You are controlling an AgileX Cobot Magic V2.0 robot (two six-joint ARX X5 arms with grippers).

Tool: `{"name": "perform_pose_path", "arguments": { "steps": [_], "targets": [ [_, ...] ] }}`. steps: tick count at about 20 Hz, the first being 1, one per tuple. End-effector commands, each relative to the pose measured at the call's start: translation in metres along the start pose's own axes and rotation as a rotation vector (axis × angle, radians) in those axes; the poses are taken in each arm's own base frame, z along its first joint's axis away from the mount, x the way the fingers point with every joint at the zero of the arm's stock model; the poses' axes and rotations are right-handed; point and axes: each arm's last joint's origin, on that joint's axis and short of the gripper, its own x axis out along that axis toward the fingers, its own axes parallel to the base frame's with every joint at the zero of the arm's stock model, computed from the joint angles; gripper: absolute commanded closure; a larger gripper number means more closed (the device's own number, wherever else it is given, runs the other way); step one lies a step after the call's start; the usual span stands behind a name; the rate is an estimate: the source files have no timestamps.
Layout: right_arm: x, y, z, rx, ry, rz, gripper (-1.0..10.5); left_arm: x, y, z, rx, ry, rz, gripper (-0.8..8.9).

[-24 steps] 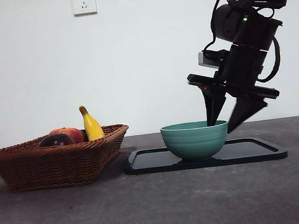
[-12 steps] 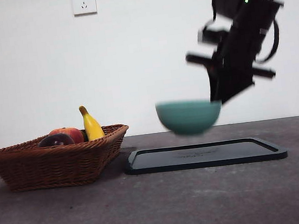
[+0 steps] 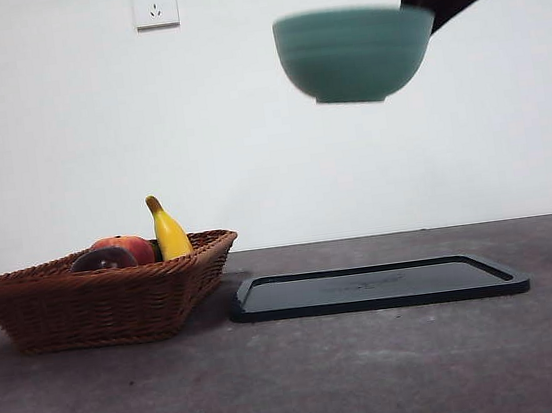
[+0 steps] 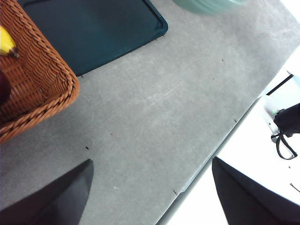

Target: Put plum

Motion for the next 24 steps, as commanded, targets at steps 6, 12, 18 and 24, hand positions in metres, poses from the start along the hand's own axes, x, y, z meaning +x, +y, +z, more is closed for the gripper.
{"name": "perform_pose_path", "arguments": {
  "steps": [6, 12, 18, 24],
  "targets": [
    [0.012, 0.011, -0.048, -0.066, 0.056, 0.009, 9.3, -0.002, -0.002, 0.004, 0.024, -0.013, -0.009, 4.1],
    [0.057, 0.019, -0.092, -0.079, 0.105, 0.054, 9.3, -0.002, -0.002, 0.004, 0.024, -0.013, -0.009, 4.1],
    [0.084, 0.014, -0.121, -0.046, 0.151, 0.057, 9.3, -0.002, -0.002, 0.004, 0.024, -0.012, -0.009, 4.1],
    [0.104, 0.011, -0.125, -0.042, 0.181, 0.044, 9.3, -0.002, -0.002, 0.004, 0.024, -0.012, -0.009, 4.1]
  ]
}}
